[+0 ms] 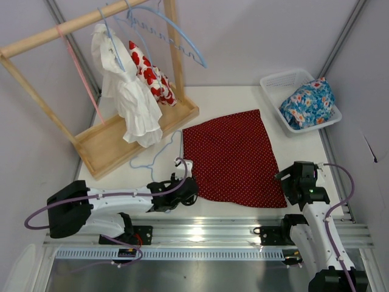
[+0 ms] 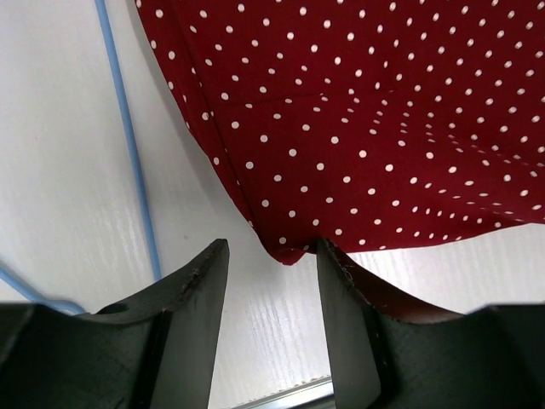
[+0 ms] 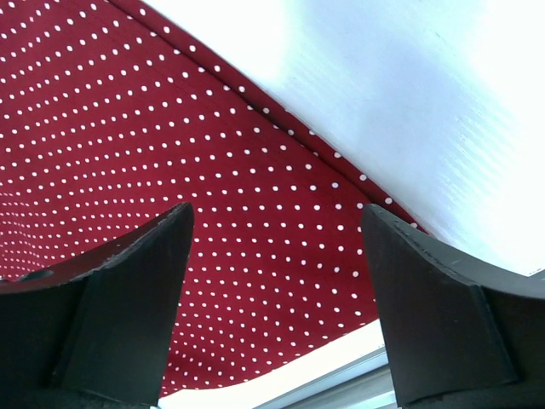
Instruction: Place the skirt on the hanger
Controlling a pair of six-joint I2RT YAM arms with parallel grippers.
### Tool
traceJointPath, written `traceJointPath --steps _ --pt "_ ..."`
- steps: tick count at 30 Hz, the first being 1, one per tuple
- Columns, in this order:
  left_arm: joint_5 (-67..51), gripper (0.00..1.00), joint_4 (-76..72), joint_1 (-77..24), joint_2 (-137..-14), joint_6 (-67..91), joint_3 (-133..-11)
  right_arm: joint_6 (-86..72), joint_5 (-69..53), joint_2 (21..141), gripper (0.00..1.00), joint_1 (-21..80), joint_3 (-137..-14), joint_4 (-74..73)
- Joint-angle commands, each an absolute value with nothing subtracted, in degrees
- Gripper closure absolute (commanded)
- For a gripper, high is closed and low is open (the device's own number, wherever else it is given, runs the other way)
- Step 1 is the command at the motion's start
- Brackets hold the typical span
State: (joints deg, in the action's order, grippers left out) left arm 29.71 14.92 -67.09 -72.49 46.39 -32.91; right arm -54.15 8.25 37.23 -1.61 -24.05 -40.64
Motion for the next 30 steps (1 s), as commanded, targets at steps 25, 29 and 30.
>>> traceJointPath --steps 25,29,30 --pt "26.11 1.0 5.53 -63.91 -67.42 32.7 -27.51 -56.52 11.34 36.03 0.45 -1.84 -26.89 -49.83" --pt "23.3 1.0 4.75 -61.62 -65.74 28.92 -27.07 -55.2 9.32 39.19 0.39 -1.67 -29.35 -51.06" --pt "23.03 1.0 4.57 -61.35 -65.39 27.96 -26.9 -54.76 9.32 41.81 0.37 -1.58 -30.31 -51.67"
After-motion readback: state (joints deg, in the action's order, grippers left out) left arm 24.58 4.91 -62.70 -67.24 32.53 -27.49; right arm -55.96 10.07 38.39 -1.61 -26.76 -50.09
